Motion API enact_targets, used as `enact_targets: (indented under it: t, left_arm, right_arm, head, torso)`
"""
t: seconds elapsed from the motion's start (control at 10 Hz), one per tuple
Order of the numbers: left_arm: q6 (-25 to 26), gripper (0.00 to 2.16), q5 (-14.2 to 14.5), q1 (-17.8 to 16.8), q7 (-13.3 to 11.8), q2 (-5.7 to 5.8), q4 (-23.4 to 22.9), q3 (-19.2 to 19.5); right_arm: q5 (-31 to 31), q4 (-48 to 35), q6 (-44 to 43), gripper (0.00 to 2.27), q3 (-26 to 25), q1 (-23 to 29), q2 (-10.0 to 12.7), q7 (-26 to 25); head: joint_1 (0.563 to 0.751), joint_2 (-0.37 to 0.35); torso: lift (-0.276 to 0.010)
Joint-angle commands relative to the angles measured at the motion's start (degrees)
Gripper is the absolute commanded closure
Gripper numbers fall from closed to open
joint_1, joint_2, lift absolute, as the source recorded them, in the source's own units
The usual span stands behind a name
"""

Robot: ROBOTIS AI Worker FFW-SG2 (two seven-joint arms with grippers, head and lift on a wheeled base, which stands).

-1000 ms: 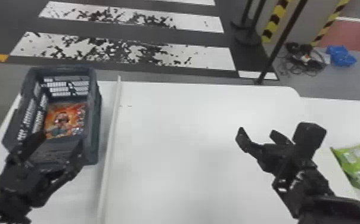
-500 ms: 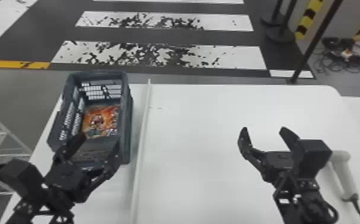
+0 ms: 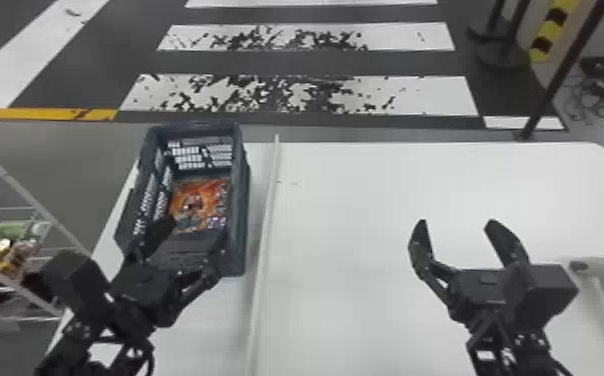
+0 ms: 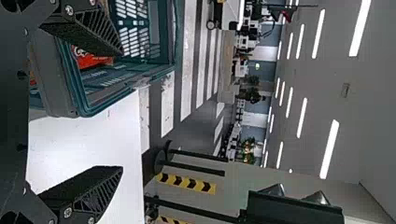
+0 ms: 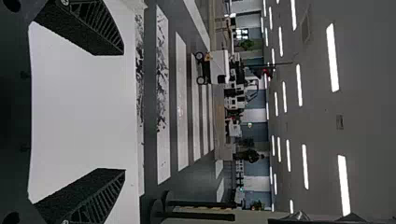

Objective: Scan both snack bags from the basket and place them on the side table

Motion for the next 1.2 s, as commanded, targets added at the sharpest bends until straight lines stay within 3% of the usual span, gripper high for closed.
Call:
enact_targets:
  t: [0.0,0.2,0.3,0.5,0.6,0.7,0.9,1.1]
  left_arm:
    - [6.38,0.14,2.29,-1.14,-1.07,0.51,-3.96,3.38]
    - [16.93,0.17,3.78,-5.01,-1.07,0.86,-7.48,7.07]
    - [20.97,0.18,3.96,-7.82,-0.81,2.26,-7.66,8.39]
    - [30.81,0.18,3.25,-15.12,-0.81,5.87,-6.87,9.18]
    - [33.1,0.18,2.38,-17.93,-0.89,7.8,-5.37,9.09]
    - [33.8,0.18,1.94,-20.65,-1.07,9.91,-3.35,8.57]
    - [35.03,0.18,-1.84,-26.89,-2.39,14.57,2.54,4.87]
    - [36.09,0.17,-5.01,-33.48,-4.94,18.0,9.31,-0.4]
  right_arm:
    - [-0.08,0.02,0.13,0.02,-0.12,0.09,0.05,0.0]
    - [-0.35,-0.07,0.84,0.02,-0.39,0.26,0.05,0.09]
    - [-0.44,0.02,1.01,0.02,-0.39,0.44,0.05,0.09]
    - [-0.44,-0.15,1.01,0.02,-0.83,1.14,0.05,0.09]
    - [-0.35,-0.42,1.19,0.02,-1.09,1.49,0.05,0.09]
    - [-0.35,-0.68,1.54,0.02,-1.09,1.76,0.05,0.09]
    - [-0.08,-0.86,1.72,0.02,-1.09,2.28,0.05,0.09]
    - [-0.08,-1.03,2.24,0.02,-1.09,2.46,0.05,0.09]
  head:
    - [0.695,0.094]
    - [0.695,0.108]
    - [0.695,0.122]
    - [0.695,0.146]
    - [0.695,0.154]
    - [0.695,0.162]
    - [0.695,0.177]
    - [0.695,0.189]
  torso:
    - [-0.075]
    - [-0.075]
    - [-0.075]
    - [-0.075]
    - [-0.075]
    - [-0.075]
    - [-0.075]
    - [-0.075]
